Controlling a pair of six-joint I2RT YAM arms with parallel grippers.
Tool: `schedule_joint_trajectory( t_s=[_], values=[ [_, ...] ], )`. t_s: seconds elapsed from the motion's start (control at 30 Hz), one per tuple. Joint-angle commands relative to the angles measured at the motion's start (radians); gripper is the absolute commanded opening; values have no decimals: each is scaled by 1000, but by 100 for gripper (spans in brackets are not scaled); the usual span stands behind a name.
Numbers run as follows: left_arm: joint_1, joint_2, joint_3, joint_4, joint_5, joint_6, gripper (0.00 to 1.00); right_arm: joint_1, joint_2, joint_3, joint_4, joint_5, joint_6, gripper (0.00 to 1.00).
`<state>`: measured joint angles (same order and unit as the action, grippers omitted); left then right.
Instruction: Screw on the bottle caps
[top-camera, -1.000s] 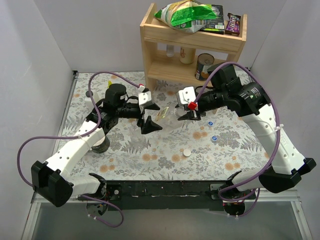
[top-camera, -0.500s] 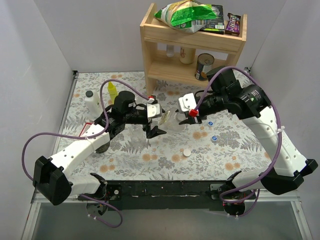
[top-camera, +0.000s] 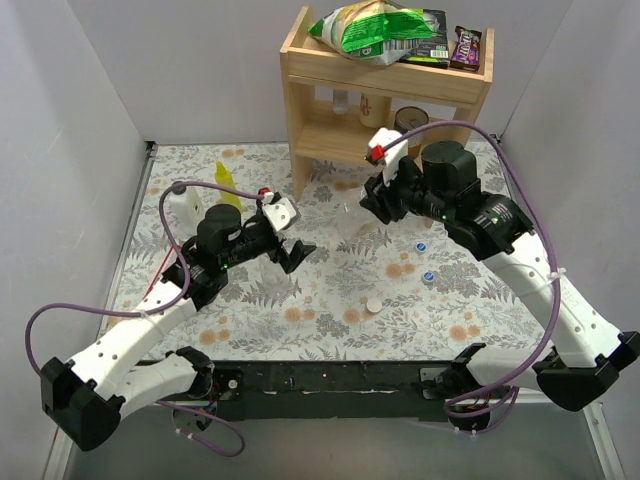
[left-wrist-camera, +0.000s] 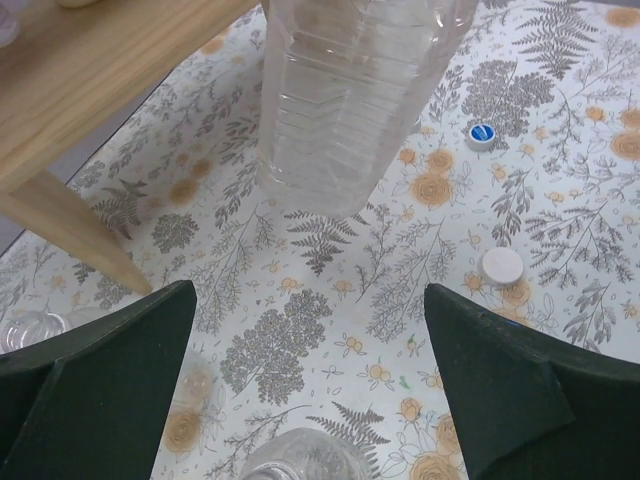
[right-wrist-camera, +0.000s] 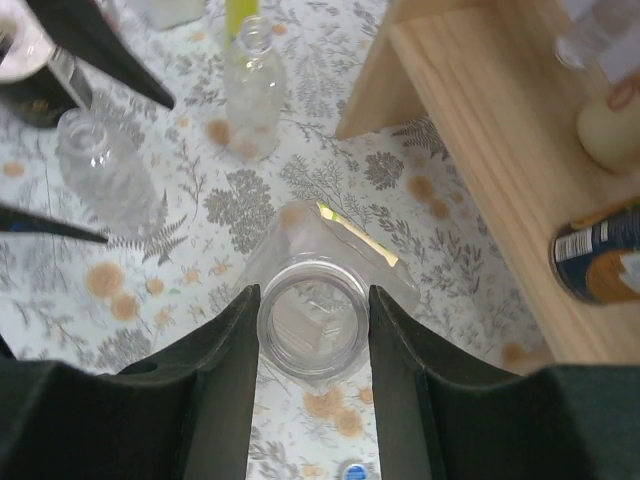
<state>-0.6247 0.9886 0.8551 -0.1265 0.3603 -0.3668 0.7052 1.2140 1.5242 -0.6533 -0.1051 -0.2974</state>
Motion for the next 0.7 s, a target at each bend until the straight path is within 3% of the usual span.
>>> schedule_joint_trajectory(
  t_s=[0.0, 0.13, 0.37, 0.67],
  values=[
    [-26, 15, 22, 33, -50, -57, 98, -13, 18, 59, 127, 220, 349, 1],
    [-98, 79, 70, 96, -204, -104, 98, -36, 59, 105, 96, 327, 643, 1],
    [-305, 202, 162, 165, -478, -47, 98, -65, 162, 253, -25, 551, 972, 1],
    [-346, 331, 206, 298, -744, 25, 98, -70, 214, 333, -80, 507, 1077, 1]
  ],
)
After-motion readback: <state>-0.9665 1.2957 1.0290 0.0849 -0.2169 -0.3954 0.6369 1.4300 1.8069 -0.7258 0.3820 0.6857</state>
